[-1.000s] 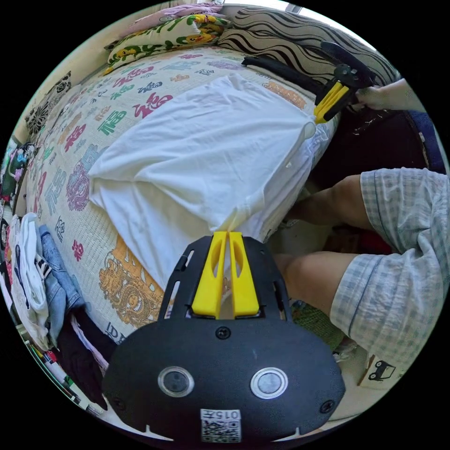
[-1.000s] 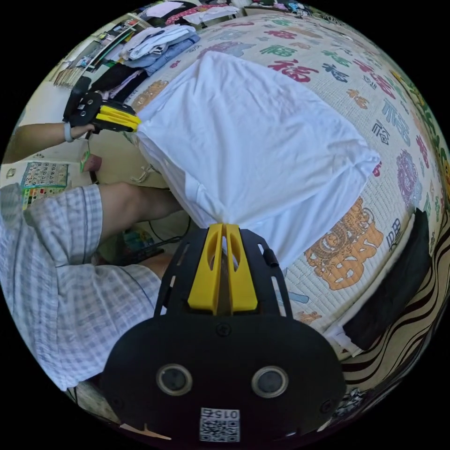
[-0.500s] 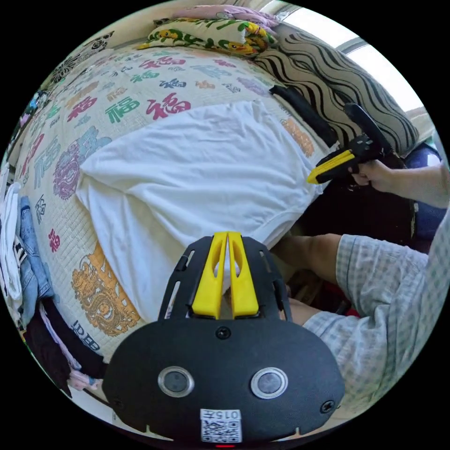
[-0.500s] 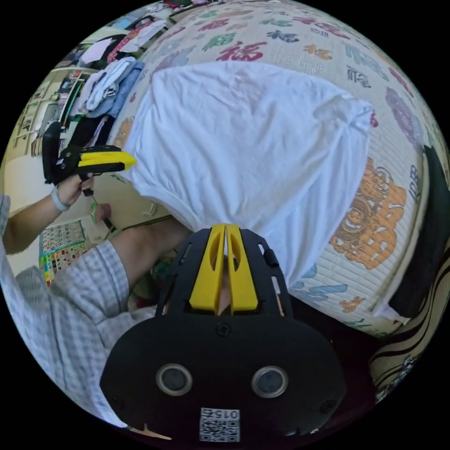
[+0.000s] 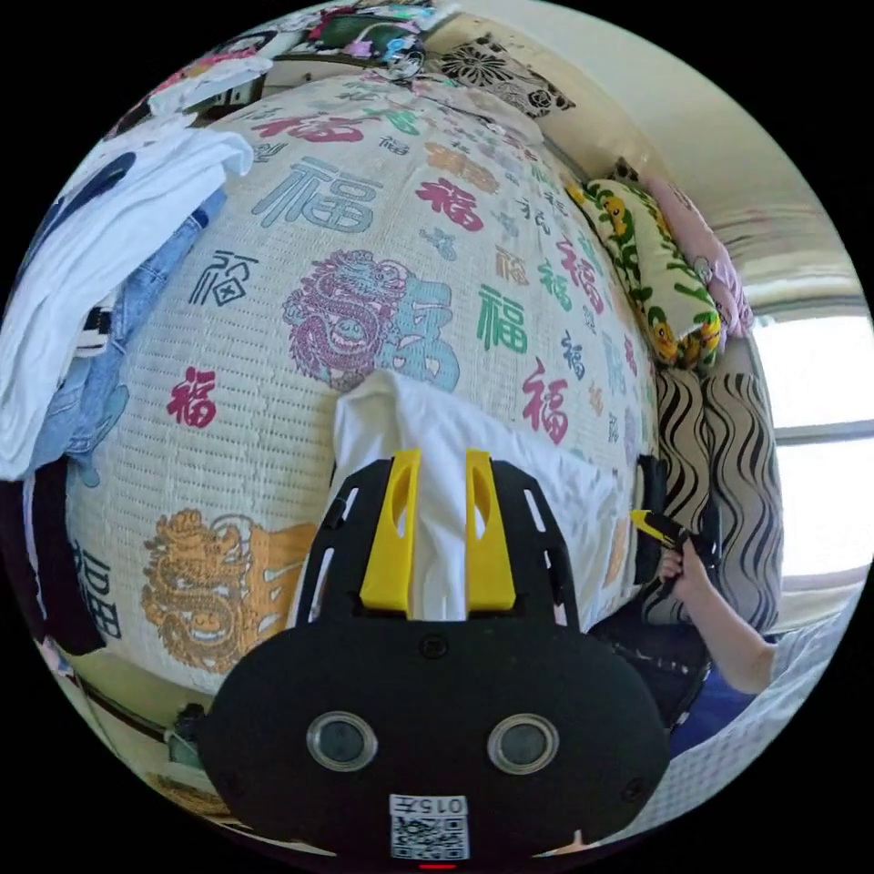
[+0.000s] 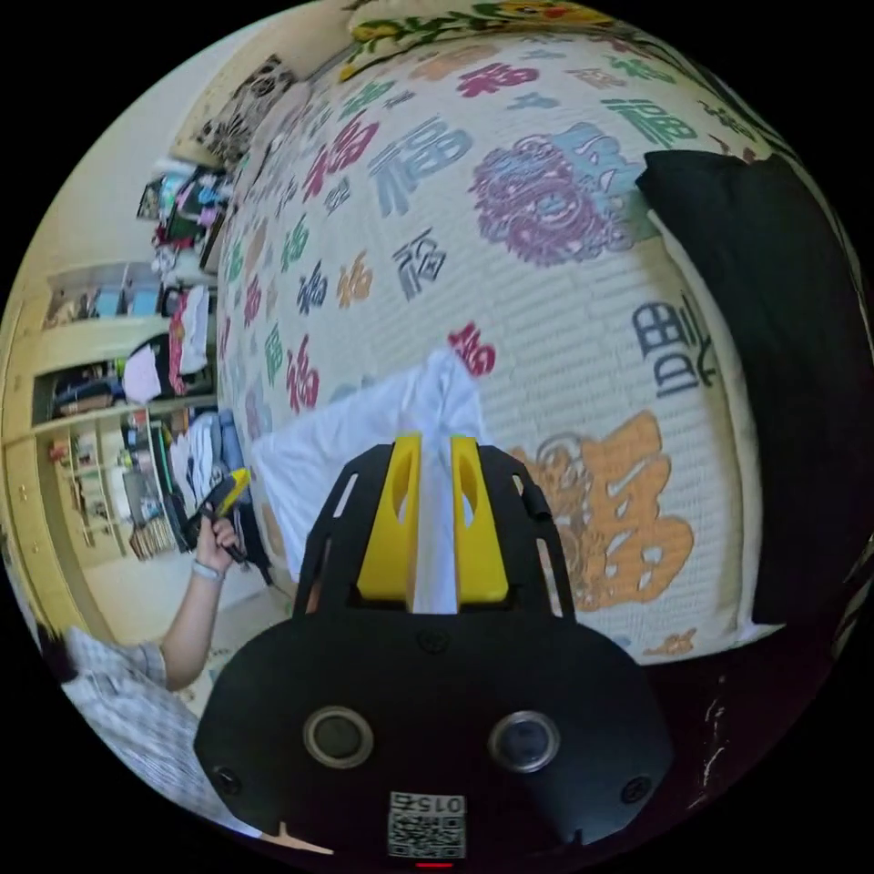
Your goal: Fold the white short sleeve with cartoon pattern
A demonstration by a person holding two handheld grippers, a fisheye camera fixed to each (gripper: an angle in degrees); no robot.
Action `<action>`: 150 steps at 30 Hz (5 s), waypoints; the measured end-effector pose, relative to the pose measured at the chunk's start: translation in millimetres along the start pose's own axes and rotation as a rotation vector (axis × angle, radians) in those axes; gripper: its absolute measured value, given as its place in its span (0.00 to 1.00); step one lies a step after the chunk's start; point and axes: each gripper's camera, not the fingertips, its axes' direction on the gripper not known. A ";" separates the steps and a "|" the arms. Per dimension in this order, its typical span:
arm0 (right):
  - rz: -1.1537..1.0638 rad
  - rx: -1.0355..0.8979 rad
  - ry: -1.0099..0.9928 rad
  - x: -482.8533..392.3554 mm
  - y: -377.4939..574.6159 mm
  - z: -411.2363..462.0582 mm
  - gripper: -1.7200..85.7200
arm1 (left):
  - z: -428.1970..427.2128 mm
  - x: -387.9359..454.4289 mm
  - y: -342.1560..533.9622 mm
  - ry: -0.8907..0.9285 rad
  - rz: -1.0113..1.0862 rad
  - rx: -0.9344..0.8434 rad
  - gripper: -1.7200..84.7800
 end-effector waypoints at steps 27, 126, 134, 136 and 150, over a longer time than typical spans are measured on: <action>-0.268 -0.302 0.130 -83.7 18.8 89.1 0.01 | 38.5 -40.0 95.4 -0.047 0.154 -0.187 0.06; -0.590 -0.219 -0.026 -80.3 -113.3 -6.4 0.09 | 222.7 327.1 291.6 0.298 0.942 -0.452 0.11; -0.701 -0.594 -0.018 -94.5 -19.3 88.9 0.01 | 212.1 275.1 201.3 -0.003 0.717 -0.368 0.08; -0.691 -0.620 0.137 -77.5 -3.5 100.1 0.01 | 227.7 258.7 194.3 -0.087 0.677 -0.449 0.07; -0.552 -0.670 0.090 -49.9 41.5 82.4 0.01 | 230.8 227.1 154.5 -0.087 0.582 -0.574 0.02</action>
